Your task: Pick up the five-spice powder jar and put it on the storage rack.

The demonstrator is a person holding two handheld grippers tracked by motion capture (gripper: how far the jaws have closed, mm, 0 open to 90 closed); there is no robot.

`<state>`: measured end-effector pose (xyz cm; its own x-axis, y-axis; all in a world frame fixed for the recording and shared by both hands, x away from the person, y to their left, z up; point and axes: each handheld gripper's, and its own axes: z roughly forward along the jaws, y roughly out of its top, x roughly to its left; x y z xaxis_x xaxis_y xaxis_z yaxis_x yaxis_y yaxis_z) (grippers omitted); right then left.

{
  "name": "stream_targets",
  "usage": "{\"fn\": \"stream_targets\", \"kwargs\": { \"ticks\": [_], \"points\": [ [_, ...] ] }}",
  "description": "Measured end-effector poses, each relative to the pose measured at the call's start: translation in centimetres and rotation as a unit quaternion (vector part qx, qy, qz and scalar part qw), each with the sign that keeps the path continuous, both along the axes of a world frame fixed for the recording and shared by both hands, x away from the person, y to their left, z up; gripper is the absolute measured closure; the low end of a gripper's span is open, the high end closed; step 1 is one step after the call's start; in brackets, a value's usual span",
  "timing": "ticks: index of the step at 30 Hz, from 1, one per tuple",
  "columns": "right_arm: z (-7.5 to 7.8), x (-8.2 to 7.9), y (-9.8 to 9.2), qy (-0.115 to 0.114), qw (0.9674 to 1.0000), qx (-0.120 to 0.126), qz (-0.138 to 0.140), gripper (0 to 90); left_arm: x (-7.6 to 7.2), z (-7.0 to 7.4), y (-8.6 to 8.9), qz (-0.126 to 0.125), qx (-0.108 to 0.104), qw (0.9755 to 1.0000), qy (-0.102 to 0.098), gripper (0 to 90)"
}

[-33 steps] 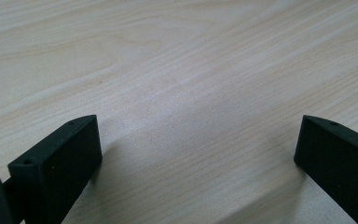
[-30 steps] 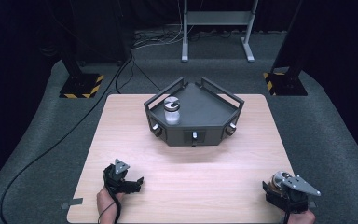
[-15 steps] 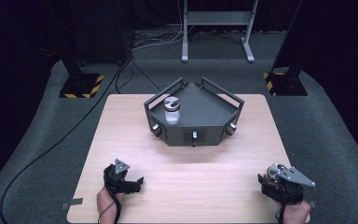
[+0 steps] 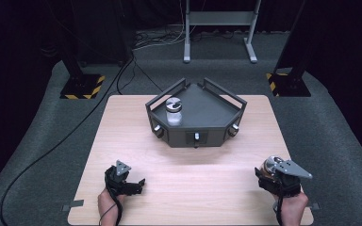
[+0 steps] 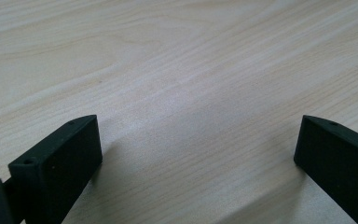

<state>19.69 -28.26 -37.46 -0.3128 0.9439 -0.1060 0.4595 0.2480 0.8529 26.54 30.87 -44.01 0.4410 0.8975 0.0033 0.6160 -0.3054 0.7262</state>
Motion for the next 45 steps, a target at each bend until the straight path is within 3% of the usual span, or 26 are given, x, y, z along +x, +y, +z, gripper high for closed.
{"fn": "stream_targets", "kwargs": {
  "ticks": [36,45],
  "points": [
    [3.8,4.4,2.8,-0.030,0.9985,-0.019,0.043,30.3,0.0,0.0,0.0,0.000,0.000,1.0000,0.000,0.6],
    [4.8,5.3,3.6,-0.040,0.9977,-0.014,0.053,30.3,0.0,0.0,0.0,0.000,0.000,1.0000,0.000,0.6]
  ]
}}
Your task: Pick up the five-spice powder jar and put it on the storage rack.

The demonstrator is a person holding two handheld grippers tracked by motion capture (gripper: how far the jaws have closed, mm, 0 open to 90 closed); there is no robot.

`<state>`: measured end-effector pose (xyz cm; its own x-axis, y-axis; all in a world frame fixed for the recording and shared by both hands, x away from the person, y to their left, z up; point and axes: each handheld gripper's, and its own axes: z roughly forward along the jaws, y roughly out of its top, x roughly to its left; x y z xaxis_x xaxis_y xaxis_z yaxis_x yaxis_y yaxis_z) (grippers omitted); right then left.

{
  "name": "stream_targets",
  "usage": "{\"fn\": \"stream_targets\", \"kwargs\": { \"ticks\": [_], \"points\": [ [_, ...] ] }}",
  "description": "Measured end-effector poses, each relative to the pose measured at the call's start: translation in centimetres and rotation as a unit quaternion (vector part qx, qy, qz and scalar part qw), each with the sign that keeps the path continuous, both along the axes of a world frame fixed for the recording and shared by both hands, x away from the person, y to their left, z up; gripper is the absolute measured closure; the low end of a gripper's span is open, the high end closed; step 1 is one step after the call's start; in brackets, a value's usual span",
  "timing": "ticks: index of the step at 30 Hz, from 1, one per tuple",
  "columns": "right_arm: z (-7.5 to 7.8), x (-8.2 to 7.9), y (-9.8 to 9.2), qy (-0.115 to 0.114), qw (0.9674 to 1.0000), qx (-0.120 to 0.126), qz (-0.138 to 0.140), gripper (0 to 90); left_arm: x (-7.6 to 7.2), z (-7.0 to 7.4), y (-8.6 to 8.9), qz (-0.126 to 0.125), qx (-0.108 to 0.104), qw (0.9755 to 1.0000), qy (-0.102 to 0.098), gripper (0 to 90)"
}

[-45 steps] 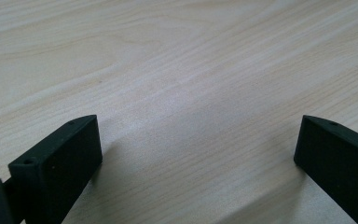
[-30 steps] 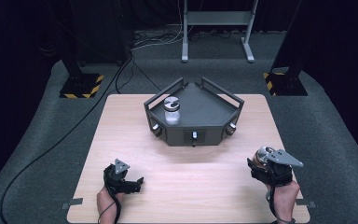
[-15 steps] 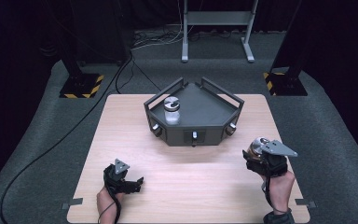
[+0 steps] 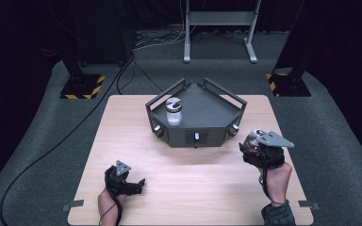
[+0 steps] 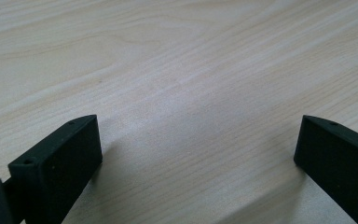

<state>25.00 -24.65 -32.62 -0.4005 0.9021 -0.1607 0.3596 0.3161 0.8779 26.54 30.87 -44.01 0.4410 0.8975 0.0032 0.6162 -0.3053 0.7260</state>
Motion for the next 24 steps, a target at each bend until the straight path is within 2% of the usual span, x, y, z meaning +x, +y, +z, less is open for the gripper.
{"fn": "stream_targets", "kwargs": {
  "ticks": [24],
  "points": [
    [2.3,3.2,1.9,-0.007,0.9995,-0.002,0.031,30.3,0.0,0.0,0.0,0.000,0.000,1.0000,0.000,0.7]
  ]
}}
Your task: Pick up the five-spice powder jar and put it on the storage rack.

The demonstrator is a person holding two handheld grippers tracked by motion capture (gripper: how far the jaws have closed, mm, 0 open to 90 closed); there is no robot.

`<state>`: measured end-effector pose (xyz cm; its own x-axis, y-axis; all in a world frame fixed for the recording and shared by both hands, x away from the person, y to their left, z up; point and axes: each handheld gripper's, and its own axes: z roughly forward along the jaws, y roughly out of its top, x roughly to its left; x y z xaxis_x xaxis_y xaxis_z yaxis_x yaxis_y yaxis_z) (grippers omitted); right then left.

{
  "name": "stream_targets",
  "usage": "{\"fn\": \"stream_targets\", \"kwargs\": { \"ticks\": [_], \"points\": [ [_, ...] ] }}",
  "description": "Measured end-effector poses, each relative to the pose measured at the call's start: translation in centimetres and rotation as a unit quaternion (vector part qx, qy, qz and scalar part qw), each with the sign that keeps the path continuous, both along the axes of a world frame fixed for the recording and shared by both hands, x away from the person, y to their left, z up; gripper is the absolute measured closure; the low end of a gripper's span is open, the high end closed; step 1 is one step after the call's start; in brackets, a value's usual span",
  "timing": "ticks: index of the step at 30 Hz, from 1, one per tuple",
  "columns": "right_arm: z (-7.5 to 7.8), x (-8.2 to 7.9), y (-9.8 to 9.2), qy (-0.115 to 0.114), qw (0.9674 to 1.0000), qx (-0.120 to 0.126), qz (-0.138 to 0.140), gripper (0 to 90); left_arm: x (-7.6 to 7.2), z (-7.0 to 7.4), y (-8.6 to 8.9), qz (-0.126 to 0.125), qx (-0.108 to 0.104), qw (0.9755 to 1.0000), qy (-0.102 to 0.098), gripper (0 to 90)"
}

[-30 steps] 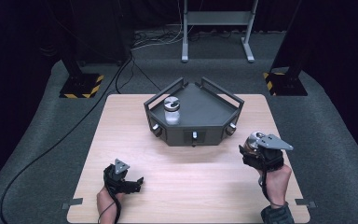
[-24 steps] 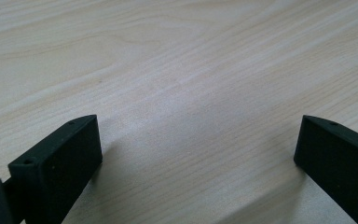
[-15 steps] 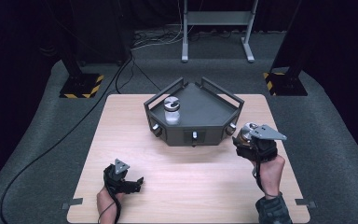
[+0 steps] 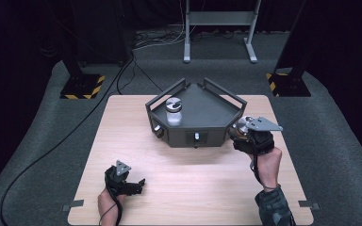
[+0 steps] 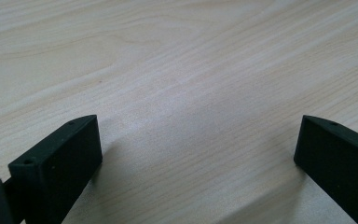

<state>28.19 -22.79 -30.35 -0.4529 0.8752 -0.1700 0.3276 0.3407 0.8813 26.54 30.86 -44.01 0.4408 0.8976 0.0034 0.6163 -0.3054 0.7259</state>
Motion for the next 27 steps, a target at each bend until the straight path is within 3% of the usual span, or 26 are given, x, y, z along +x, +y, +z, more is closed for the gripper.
{"fn": "stream_targets", "kwargs": {
  "ticks": [27],
  "points": [
    [1.6,4.6,2.0,0.025,0.9995,-0.001,0.017,30.3,0.0,0.0,0.0,0.001,0.000,1.0000,0.000,0.6]
  ]
}}
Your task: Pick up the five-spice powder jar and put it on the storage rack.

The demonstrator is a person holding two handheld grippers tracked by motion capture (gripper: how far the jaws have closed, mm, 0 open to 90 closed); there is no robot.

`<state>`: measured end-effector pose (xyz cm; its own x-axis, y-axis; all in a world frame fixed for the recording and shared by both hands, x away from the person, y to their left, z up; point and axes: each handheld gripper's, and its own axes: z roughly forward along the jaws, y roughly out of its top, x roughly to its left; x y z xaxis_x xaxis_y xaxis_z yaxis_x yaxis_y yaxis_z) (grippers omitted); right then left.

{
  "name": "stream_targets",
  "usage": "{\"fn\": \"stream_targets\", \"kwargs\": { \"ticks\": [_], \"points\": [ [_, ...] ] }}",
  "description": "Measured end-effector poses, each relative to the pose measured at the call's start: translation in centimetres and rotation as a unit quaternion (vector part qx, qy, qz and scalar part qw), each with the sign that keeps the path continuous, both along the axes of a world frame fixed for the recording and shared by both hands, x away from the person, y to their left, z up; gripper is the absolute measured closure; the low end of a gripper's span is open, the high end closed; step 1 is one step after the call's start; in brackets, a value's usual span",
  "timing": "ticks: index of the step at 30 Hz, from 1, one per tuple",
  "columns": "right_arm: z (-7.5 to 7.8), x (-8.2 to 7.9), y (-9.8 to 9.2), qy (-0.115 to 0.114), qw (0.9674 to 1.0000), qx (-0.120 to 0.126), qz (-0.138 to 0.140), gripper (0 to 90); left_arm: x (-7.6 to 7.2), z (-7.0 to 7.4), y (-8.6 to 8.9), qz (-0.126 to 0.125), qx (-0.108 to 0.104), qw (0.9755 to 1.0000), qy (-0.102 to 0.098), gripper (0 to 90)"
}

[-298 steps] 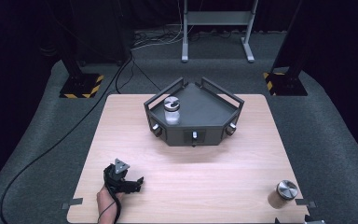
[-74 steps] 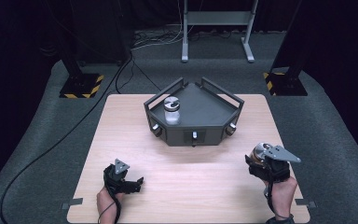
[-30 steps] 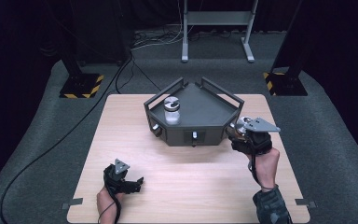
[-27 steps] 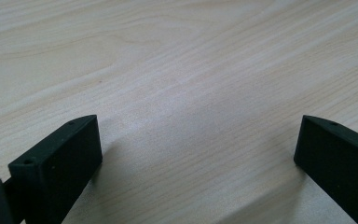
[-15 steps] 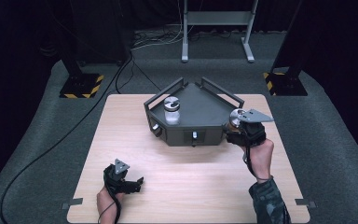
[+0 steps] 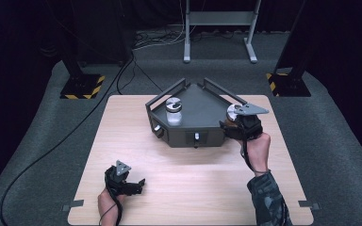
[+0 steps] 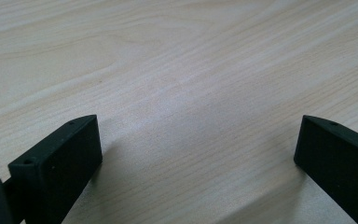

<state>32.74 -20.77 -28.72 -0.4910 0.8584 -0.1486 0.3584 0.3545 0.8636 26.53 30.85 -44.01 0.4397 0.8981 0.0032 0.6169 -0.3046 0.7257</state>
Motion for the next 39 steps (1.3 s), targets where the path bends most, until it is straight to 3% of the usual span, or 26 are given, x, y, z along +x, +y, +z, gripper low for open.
{"fn": "stream_targets", "kwargs": {
  "ticks": [27,39],
  "points": [
    [0.5,4.8,1.5,0.037,0.9993,0.006,0.006,30.3,0.0,0.0,0.0,0.000,0.000,1.0000,0.000,0.6],
    [-0.1,7.0,1.9,0.057,0.9984,0.010,-0.001,30.3,0.0,0.0,0.0,0.000,0.000,1.0000,0.000,0.6]
  ]
}}
